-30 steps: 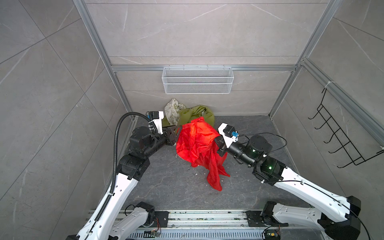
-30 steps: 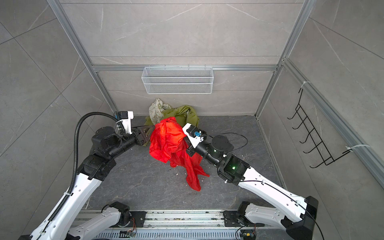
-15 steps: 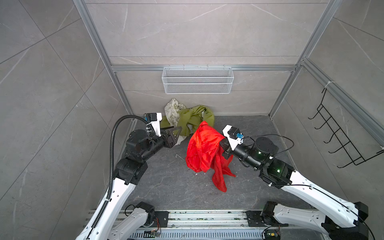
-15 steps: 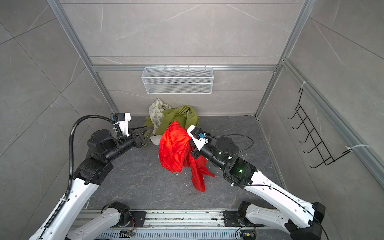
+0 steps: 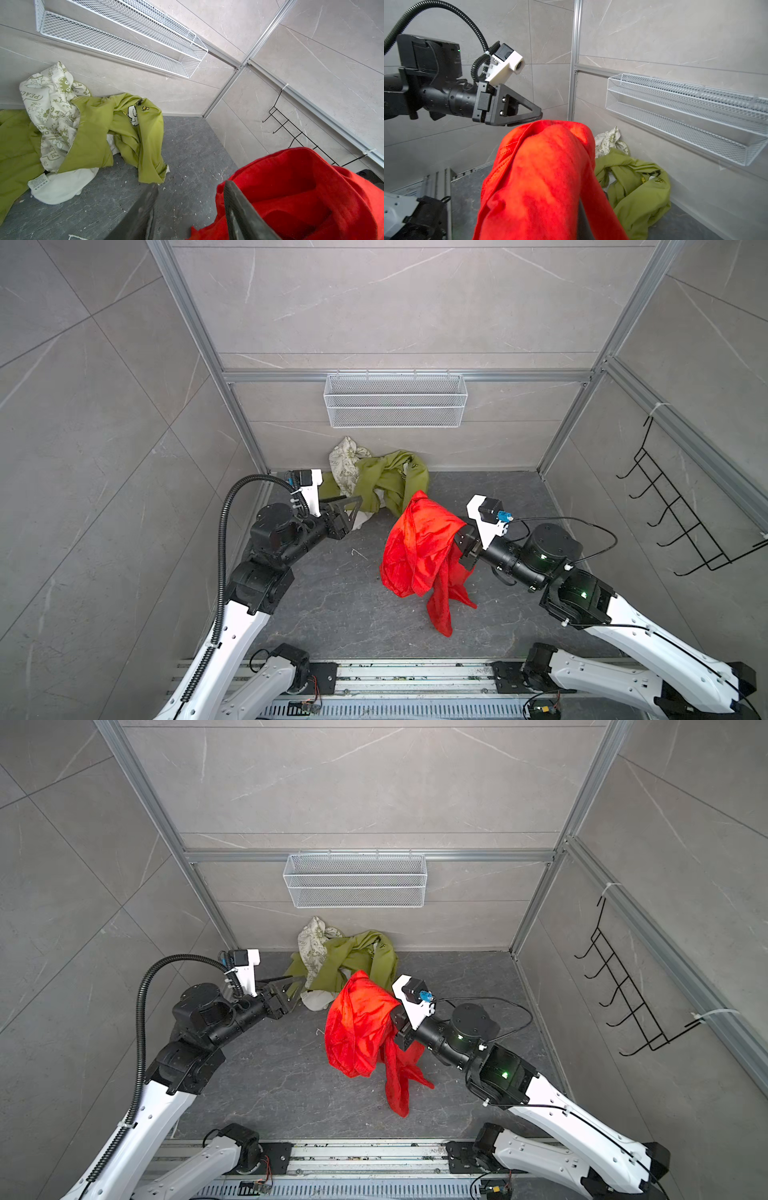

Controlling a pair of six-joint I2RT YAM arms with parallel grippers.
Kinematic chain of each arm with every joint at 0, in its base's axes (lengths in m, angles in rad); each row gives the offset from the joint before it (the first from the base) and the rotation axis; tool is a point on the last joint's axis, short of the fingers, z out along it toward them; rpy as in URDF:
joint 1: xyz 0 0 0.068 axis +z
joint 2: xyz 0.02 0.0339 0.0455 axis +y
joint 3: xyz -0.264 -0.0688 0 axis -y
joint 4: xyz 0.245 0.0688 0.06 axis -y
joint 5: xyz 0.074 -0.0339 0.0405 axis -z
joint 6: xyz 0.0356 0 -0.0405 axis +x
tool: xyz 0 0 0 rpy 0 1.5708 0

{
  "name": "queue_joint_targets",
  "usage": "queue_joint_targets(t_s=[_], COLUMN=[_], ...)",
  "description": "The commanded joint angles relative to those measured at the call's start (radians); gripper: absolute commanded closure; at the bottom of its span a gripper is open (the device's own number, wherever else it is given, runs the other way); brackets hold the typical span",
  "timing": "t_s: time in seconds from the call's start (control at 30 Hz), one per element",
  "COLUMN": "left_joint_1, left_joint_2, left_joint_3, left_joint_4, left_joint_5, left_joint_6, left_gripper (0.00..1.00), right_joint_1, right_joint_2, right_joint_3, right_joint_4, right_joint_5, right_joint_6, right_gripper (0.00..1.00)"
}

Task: Pick out a specific cloth from the pile
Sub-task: 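Open the left gripper off the red cloth while the right gripper carries it closer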

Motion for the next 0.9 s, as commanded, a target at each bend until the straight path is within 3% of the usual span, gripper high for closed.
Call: queue_joint_targets(t_s=[0.0, 0.43, 0.87], left_joint_1=[-0.003, -0.004, -0.004], left_joint_2=[-0.016, 0.025, 0.051], left_joint_3=[0.012, 0.03, 0.037], left_joint_4=[0.01, 0.043, 0.057], left_joint_5=[-0.015, -0.003, 0.001], left_joint_6=[0.016, 0.001, -0.004], left_gripper=[0.46, 0.46, 0.46], right_joint_1=[0.023, 0.062, 0.061], right_joint_2=[-0.036, -0.048, -0.114], right_joint_3=[0.055, 0.106, -0.109], right_joint_4=[-0.046, -0.06, -0.041], right_joint_5=[-0.02, -0.022, 0.283], right_joint_6=[0.074, 0.13, 0.061], right_gripper=[1.0, 1.0, 1.0])
